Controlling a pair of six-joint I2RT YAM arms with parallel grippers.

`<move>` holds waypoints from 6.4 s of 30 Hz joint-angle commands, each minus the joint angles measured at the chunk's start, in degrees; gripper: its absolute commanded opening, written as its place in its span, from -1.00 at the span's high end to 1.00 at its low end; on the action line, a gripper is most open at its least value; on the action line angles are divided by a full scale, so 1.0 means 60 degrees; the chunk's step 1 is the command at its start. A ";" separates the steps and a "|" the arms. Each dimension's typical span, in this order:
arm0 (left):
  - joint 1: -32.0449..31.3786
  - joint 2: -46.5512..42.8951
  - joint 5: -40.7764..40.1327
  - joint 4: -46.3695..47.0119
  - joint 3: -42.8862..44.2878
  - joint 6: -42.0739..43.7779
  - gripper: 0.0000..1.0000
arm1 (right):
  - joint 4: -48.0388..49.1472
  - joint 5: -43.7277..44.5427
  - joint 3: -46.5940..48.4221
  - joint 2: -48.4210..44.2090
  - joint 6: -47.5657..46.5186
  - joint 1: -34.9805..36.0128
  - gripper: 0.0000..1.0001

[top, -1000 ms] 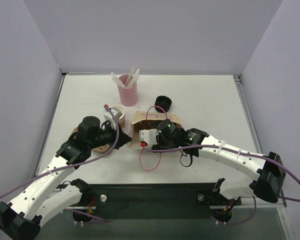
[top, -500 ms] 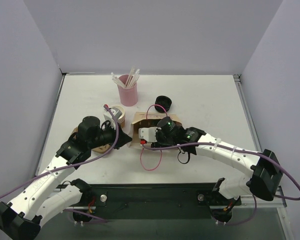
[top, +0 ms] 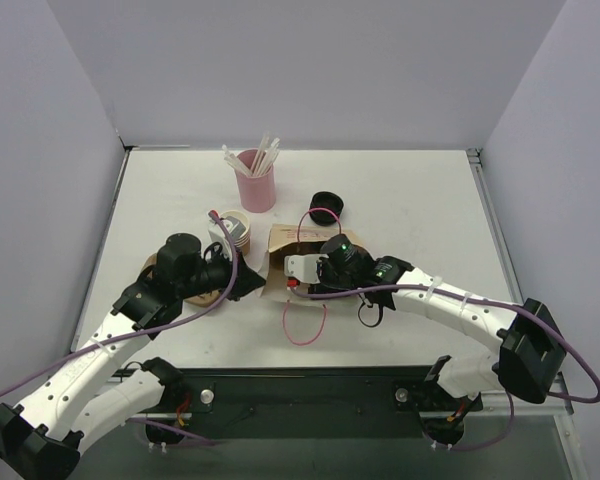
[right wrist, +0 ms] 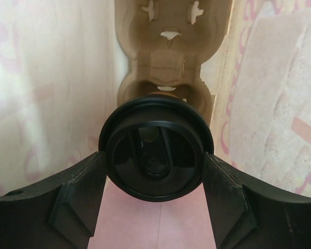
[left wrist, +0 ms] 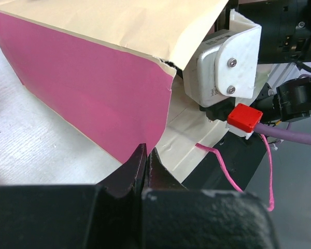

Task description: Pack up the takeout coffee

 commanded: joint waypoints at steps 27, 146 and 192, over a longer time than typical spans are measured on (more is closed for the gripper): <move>-0.0086 0.0088 0.0300 0.0141 0.0366 -0.0229 1.00 | -0.0061 -0.0451 0.0516 -0.0627 0.0583 -0.0122 0.31; -0.0203 0.0747 0.0520 0.0316 0.0366 -0.0771 1.00 | 0.4085 -0.0202 -0.1535 0.0883 -0.0135 -0.0869 -0.11; -0.0350 0.2051 -0.0447 -0.1207 0.2475 -0.0830 1.00 | -0.0779 -0.1506 0.1044 -0.0890 0.1213 -0.0518 -0.94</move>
